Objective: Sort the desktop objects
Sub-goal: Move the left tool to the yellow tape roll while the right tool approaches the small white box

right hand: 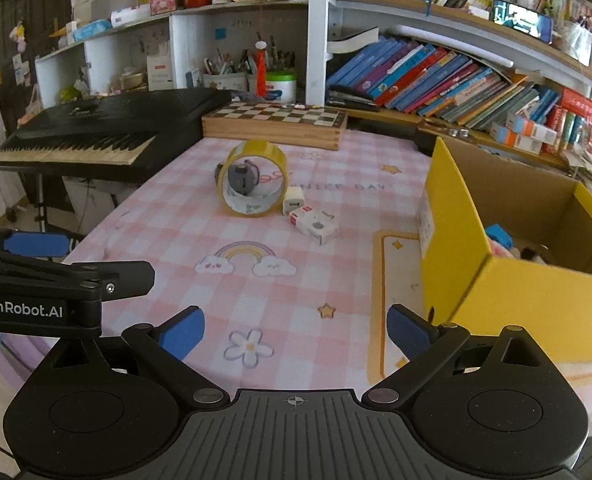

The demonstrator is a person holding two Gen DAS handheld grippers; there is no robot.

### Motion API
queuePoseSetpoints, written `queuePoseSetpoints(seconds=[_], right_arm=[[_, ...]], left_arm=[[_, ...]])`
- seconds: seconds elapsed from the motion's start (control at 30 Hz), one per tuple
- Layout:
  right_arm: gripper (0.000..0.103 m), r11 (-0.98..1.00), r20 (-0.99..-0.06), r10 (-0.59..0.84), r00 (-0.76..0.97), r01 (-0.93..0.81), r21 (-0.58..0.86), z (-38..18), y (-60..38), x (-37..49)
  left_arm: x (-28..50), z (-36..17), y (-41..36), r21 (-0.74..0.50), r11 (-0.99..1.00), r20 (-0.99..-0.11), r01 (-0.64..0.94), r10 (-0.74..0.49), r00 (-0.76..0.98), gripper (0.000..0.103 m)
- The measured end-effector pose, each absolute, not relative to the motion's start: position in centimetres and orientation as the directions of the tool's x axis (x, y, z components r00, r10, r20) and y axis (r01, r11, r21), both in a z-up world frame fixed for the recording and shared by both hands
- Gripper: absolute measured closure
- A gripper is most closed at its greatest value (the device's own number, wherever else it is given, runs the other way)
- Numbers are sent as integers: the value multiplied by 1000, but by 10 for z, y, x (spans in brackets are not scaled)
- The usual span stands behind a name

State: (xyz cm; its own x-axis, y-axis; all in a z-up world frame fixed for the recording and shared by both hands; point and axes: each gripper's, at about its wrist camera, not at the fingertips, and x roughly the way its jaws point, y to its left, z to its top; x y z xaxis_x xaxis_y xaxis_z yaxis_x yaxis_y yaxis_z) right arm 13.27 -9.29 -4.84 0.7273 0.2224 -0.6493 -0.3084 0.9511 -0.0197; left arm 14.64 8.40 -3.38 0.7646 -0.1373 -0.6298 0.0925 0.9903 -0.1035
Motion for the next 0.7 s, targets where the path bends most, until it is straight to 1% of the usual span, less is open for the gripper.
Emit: queuePoseSetpoints(seconds=[0.43,0.7], right_arm=[[4,941,-668,251,700,-338,-1,-58,-91,197],[5,953,-671,228,705,-302,7,-62,-91,230]], left_arm=[[210,-36,76,-120,992,-648,37,-107,754,0],[245,-37,70,-135,991,-650,19,-103,753,0]])
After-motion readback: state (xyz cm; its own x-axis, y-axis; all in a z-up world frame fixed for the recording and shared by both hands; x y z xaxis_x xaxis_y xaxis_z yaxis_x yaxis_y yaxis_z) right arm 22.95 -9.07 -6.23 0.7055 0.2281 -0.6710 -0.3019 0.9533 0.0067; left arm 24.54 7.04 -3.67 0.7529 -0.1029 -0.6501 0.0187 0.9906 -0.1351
